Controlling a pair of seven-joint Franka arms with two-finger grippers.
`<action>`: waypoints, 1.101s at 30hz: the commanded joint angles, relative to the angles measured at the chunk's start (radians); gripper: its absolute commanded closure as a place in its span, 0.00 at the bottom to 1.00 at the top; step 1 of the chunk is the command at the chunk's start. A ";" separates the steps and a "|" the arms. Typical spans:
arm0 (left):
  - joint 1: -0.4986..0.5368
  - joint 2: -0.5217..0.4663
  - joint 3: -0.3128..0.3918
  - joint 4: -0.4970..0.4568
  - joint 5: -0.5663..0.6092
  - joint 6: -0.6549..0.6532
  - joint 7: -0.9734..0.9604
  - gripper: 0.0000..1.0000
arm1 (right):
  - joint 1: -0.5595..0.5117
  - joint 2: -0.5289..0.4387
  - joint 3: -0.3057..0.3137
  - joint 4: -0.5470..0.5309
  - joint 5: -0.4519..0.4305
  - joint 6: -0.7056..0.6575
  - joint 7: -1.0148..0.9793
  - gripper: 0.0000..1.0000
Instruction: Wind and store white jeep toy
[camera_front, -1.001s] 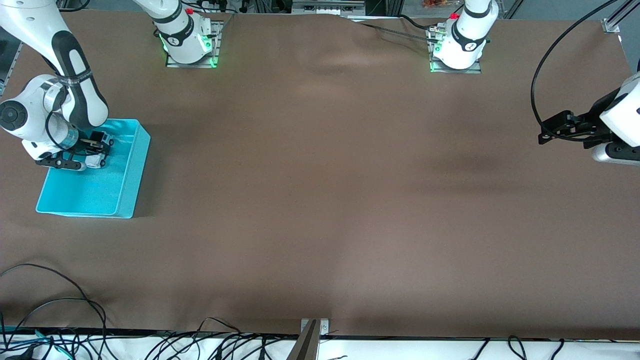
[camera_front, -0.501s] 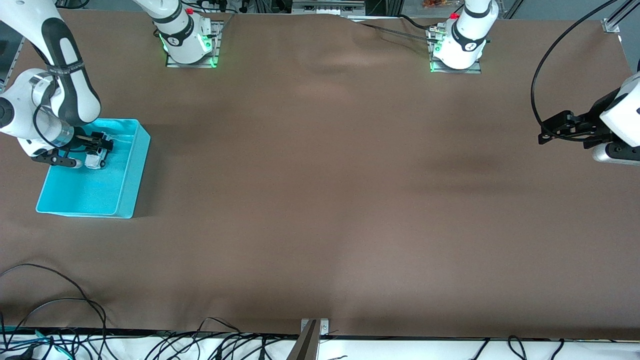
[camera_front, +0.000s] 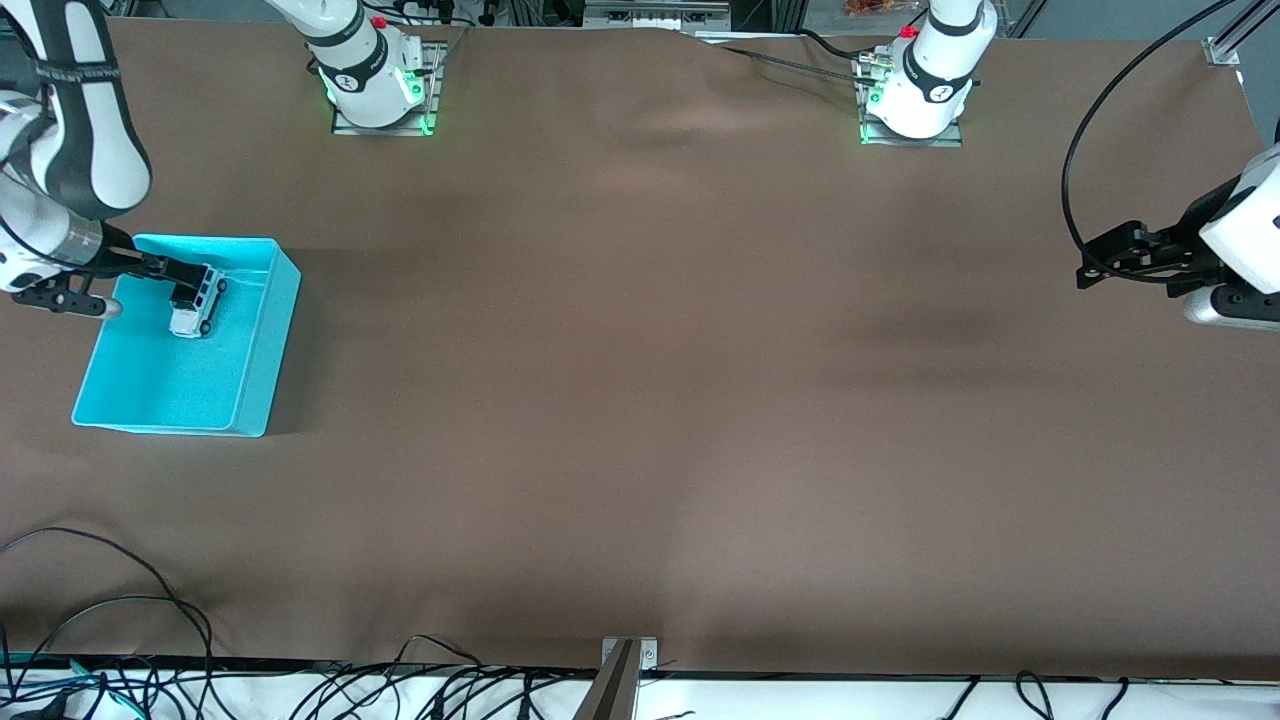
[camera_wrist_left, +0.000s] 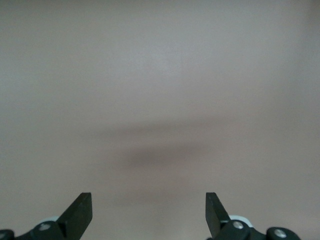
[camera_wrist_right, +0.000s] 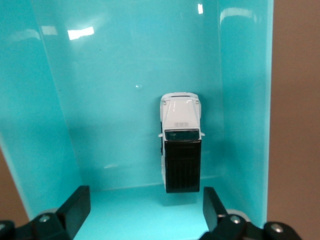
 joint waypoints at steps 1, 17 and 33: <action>0.004 0.002 -0.007 0.015 0.018 -0.015 -0.012 0.00 | -0.012 -0.121 0.009 -0.009 0.006 -0.092 0.043 0.00; 0.004 0.002 -0.007 0.016 0.018 -0.015 -0.012 0.00 | -0.012 -0.213 0.053 0.389 0.004 -0.672 0.069 0.00; 0.004 0.002 -0.007 0.016 0.018 -0.015 -0.012 0.00 | -0.075 -0.213 0.383 0.549 0.004 -0.847 0.362 0.00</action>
